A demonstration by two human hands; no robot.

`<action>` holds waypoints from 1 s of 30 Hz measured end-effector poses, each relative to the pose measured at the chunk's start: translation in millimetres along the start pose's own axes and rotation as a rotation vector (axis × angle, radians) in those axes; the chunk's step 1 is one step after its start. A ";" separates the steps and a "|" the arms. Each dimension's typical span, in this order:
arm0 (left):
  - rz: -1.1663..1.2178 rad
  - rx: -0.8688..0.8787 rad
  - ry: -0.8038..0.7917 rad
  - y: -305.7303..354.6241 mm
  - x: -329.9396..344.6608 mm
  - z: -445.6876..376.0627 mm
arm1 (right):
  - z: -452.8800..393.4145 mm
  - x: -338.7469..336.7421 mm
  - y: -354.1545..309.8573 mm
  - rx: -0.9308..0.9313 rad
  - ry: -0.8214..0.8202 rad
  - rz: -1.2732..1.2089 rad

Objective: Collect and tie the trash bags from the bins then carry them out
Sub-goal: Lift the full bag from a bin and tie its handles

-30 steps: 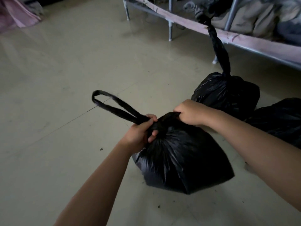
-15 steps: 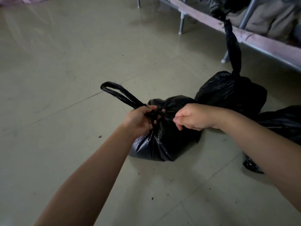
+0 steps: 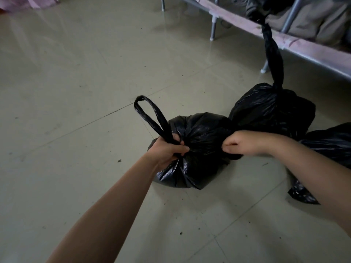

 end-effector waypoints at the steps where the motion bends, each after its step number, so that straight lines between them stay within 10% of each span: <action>1: -0.043 0.007 -0.017 0.4 1.1 0.9 | 0.8 -9.2 -3.3 -0.028 0.100 0.054; 5: -0.217 0.090 -0.158 3.1 12.9 6.8 | 2.1 -29.8 -32.2 -0.236 0.563 0.036; 10: -0.463 0.143 -0.234 11.1 16.3 15.3 | -11.6 -1.2 -44.0 -0.282 0.387 0.044; 19: -0.721 0.342 0.496 11.7 -4.5 1.7 | -27.2 30.1 -49.8 -0.220 0.389 -0.015; 25: -1.047 0.250 0.532 2.9 -5.5 -2.0 | -29.2 40.8 -53.5 -0.256 0.382 0.070; 30: -0.062 0.072 0.226 2.0 -10.2 4.8 | -27.7 39.4 -43.1 -0.212 0.389 0.140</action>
Point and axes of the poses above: each hand's wrist, its own z-axis away from the middle knuckle, its own x-axis out of the palm, y = z × x, the point moved 3 cm from there along -z, towards the middle knuckle, and after that the axes turned 1 degree about z, right-handed, at the moved point
